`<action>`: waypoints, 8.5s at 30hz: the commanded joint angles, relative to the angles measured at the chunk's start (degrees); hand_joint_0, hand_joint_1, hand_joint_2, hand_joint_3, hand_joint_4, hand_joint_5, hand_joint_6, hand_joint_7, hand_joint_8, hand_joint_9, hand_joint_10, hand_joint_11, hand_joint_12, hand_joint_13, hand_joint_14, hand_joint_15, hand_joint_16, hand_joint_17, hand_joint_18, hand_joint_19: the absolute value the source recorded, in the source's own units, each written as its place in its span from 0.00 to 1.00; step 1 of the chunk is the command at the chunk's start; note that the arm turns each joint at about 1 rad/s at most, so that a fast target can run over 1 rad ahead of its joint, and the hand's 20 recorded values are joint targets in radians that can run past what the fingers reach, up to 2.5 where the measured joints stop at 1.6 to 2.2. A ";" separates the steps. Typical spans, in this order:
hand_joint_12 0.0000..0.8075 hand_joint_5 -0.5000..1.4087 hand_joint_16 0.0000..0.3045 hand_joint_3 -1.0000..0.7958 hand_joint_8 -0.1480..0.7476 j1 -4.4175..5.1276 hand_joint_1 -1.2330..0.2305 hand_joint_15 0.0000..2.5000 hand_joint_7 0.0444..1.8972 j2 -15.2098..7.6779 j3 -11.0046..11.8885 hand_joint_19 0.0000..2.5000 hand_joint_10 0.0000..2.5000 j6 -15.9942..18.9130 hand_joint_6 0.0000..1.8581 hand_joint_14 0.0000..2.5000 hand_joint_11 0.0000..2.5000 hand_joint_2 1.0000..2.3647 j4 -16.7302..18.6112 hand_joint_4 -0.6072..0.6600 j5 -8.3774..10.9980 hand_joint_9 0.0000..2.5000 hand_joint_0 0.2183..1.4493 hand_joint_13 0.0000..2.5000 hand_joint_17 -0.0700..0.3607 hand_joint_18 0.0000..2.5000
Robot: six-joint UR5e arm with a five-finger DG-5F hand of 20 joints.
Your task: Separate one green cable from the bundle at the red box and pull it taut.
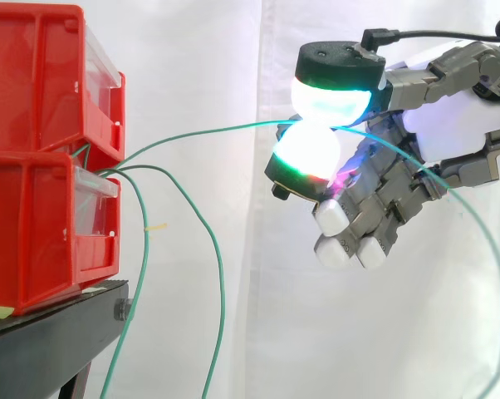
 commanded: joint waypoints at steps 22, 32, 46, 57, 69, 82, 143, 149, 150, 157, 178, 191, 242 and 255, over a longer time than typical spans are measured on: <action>0.38 0.32 0.18 0.28 0.36 0.00 0.52 0.18 0.72 0.01 0.02 0.20 0.01 -0.28 0.27 0.01 0.33 0.00 -0.10 0.41 0.01 0.65 0.34 0.39 0.45 0.31; 0.39 0.32 0.18 0.28 0.36 0.00 0.52 0.17 0.72 -0.08 -0.07 0.20 0.01 -0.28 0.27 0.01 0.22 0.00 -0.02 0.41 0.01 0.61 0.34 0.38 0.45 0.31; 0.38 0.32 0.19 0.28 0.36 0.00 0.62 0.18 0.72 -0.08 -0.07 0.20 0.01 -0.28 0.27 0.01 0.17 0.00 -0.10 0.45 0.01 0.60 0.28 0.39 0.46 0.31; 0.38 0.32 0.19 0.28 0.36 0.00 0.58 0.17 0.72 0.01 0.02 0.20 0.01 -1.51 0.27 0.01 0.16 0.00 -0.19 0.46 0.01 0.60 0.27 0.38 0.46 0.30; 0.35 0.33 0.17 0.29 0.36 0.00 0.38 0.17 0.71 0.01 0.02 0.20 0.01 -4.41 0.27 0.01 0.17 0.00 -0.28 0.51 0.36 0.64 0.39 0.39 0.43 0.30; 0.35 0.33 0.16 0.40 0.37 0.00 0.33 0.17 0.70 0.01 0.02 0.20 0.01 -4.50 0.27 0.01 0.15 0.01 -0.02 0.54 0.36 0.64 0.41 0.41 0.42 0.31; 0.33 0.33 0.15 0.28 0.37 -0.09 0.42 0.18 0.71 0.01 2.39 0.20 0.01 -29.99 0.27 0.01 0.16 0.00 -0.28 0.57 -0.26 0.68 0.38 0.45 0.41 0.32; 0.33 0.33 0.15 0.29 0.36 0.00 0.40 0.17 0.71 0.01 2.39 0.20 0.01 -29.11 0.27 0.01 0.16 0.00 -0.46 0.58 -0.26 0.69 0.41 0.45 0.40 0.32; 0.34 0.33 0.15 0.29 0.36 0.00 0.40 0.18 0.71 0.01 2.48 0.20 0.01 -29.11 0.27 0.01 0.16 0.00 -0.46 0.58 -0.26 0.69 0.41 0.45 0.40 0.33; 0.33 0.33 0.15 0.31 0.35 0.18 0.38 0.17 0.70 0.01 2.48 0.20 0.01 -28.67 0.27 0.01 0.16 0.00 -0.63 0.55 -0.26 0.70 0.42 0.46 0.41 0.33; 0.32 0.33 0.15 0.38 0.29 0.61 0.31 0.17 0.67 0.01 2.83 0.21 0.01 -11.36 0.27 0.01 0.14 0.01 -8.45 0.56 -1.14 0.72 0.45 0.46 0.40 0.32; 0.32 0.34 0.14 0.38 0.30 0.70 0.29 0.17 0.68 0.01 2.83 0.22 0.01 -10.48 0.27 0.01 0.13 0.01 -8.37 0.58 -1.40 0.72 0.47 0.46 0.39 0.33; 0.32 0.33 0.14 0.37 0.33 0.18 0.33 0.17 0.68 0.01 2.74 0.21 0.01 8.68 0.27 0.01 0.13 0.01 -8.63 0.56 -7.90 0.71 0.44 0.46 0.39 0.34; 0.32 0.33 0.14 0.36 0.34 0.18 0.34 0.17 0.67 0.01 2.83 0.21 0.01 8.68 0.27 0.01 0.14 0.01 -8.63 0.56 -7.90 0.71 0.43 0.47 0.39 0.35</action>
